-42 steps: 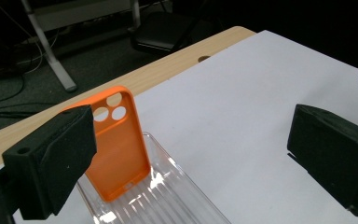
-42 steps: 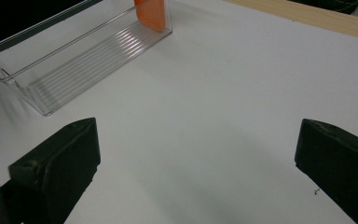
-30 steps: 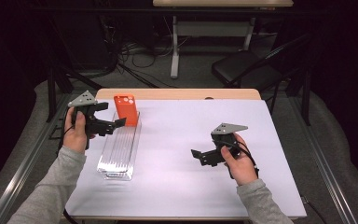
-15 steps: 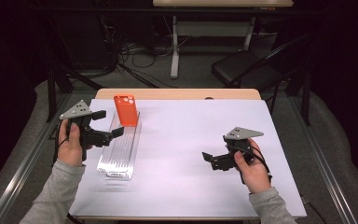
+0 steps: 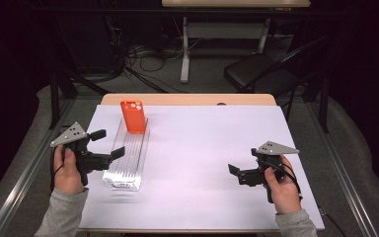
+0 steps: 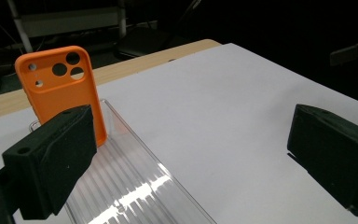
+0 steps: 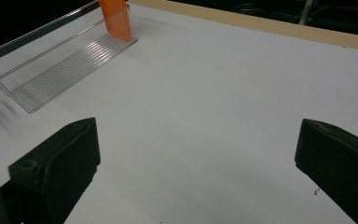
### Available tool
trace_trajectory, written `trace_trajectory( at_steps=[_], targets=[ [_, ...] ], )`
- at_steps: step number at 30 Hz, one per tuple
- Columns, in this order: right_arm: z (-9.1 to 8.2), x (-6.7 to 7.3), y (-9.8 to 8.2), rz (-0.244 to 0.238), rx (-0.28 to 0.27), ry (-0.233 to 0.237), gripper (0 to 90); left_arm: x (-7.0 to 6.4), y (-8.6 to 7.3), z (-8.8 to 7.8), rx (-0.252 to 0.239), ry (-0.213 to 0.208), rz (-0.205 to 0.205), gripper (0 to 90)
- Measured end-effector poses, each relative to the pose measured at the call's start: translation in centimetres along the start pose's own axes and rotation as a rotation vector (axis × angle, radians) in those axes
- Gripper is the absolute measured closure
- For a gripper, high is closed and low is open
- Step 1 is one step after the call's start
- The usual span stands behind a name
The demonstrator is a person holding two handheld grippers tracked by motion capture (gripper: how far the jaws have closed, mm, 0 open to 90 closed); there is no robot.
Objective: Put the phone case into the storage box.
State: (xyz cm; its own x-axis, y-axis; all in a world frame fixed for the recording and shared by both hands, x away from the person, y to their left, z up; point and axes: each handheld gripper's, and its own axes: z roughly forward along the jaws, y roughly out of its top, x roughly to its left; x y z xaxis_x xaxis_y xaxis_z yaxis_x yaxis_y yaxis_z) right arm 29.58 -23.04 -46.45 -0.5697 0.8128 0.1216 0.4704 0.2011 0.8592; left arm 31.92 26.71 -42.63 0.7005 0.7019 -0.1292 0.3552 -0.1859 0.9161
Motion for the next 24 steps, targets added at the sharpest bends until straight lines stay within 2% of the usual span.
trace_trajectory(
  at_steps=[4, 9, 15, 24],
  targets=[
    [-0.2, -0.2, -0.5, 0.004, 0.005, -0.009, 0.0, 0.1, -0.7, -0.1, 0.011, -0.001, -0.006, 1.7],
    [-0.2, -0.5, -0.8, 0.000, 0.012, -0.031, 0.0, 0.2, -1.3, -0.1, 0.002, 0.003, -0.012, 1.6],
    [0.0, -0.9, -1.2, 0.011, 0.015, -0.038, 0.0, 0.4, -2.0, 0.1, 0.000, 0.006, -0.009, 1.6],
    [0.2, -1.7, -1.7, 0.030, 0.016, -0.056, 0.0, 0.8, -2.9, 0.0, -0.001, 0.019, -0.027, 1.7]
  ],
)
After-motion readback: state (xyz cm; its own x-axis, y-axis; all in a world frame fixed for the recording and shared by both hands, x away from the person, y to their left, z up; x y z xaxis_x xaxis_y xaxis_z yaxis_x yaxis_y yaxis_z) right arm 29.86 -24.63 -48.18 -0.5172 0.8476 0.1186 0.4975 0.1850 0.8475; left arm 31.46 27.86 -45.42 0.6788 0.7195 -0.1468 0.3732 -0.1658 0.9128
